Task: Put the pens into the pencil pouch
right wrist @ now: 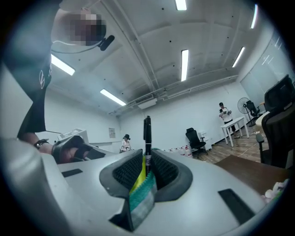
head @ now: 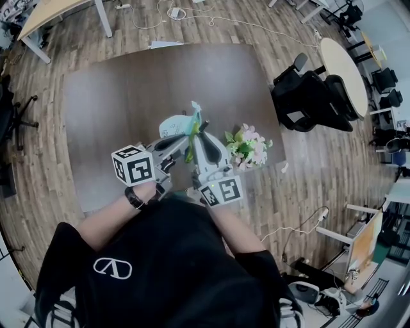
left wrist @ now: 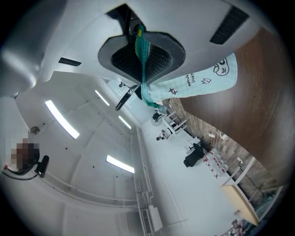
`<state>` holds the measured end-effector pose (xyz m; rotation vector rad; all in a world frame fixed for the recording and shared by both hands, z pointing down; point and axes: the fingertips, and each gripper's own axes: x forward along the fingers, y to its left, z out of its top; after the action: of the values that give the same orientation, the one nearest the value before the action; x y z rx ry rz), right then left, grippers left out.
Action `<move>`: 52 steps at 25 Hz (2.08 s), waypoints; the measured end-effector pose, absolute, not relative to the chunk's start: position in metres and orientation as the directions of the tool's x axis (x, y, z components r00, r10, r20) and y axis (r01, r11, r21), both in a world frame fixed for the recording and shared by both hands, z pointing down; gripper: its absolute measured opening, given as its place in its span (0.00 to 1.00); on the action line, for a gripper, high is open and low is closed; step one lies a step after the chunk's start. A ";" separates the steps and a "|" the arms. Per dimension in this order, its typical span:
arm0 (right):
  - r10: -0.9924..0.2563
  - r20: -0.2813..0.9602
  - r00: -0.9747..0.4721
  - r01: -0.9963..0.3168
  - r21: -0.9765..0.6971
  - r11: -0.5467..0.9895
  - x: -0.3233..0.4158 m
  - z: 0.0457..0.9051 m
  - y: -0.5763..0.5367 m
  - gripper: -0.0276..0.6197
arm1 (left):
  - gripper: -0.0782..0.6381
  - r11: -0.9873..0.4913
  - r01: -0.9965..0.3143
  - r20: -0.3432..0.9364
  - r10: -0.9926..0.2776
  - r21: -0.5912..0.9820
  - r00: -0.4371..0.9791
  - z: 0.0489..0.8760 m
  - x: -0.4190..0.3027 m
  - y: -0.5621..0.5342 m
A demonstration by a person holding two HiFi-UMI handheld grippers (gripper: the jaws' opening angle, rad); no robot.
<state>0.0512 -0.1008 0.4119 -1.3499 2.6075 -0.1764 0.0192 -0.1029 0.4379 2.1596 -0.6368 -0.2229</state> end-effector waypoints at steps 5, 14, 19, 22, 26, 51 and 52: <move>-0.771 -0.129 -0.623 -0.749 -0.186 0.636 0.042 0.407 -0.096 0.20 | 0.14 -0.507 -0.365 0.050 -0.532 0.781 0.845 0.436 0.013 -0.107; -0.796 -0.140 -0.589 -0.779 -0.166 0.605 0.053 0.397 -0.097 0.21 | 0.14 -0.496 -0.392 0.049 -0.572 0.774 0.819 0.436 -0.004 -0.111; -0.829 -0.113 -0.547 -0.820 -0.126 0.558 0.066 0.395 -0.115 0.21 | 0.14 -0.480 -0.405 0.056 -0.589 0.778 0.806 0.442 -0.012 -0.106; -0.848 -0.049 -0.527 -0.843 -0.093 0.530 0.068 0.407 -0.139 0.21 | 0.14 -0.463 -0.408 0.060 -0.601 0.787 0.797 0.447 -0.021 -0.101; -0.856 0.096 -0.508 -0.861 -0.053 0.505 0.063 0.443 -0.182 0.22 | 0.14 -0.444 -0.413 0.064 -0.616 0.795 0.785 0.453 -0.032 -0.094; -0.353 0.869 -0.348 -0.868 -0.157 0.471 0.021 0.793 -0.254 0.23 | 0.14 -0.341 -0.454 0.117 -0.680 0.823 0.724 0.485 -0.071 -0.086; -0.341 0.874 -0.346 -0.871 -0.164 0.464 0.021 0.798 -0.256 0.23 | 0.14 -0.336 -0.455 0.120 -0.682 0.824 0.721 0.487 -0.071 -0.086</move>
<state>0.0214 -0.2557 0.7978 -1.7519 3.2781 -1.4192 -0.0712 -0.0861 0.4867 1.9923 -0.8679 -0.3063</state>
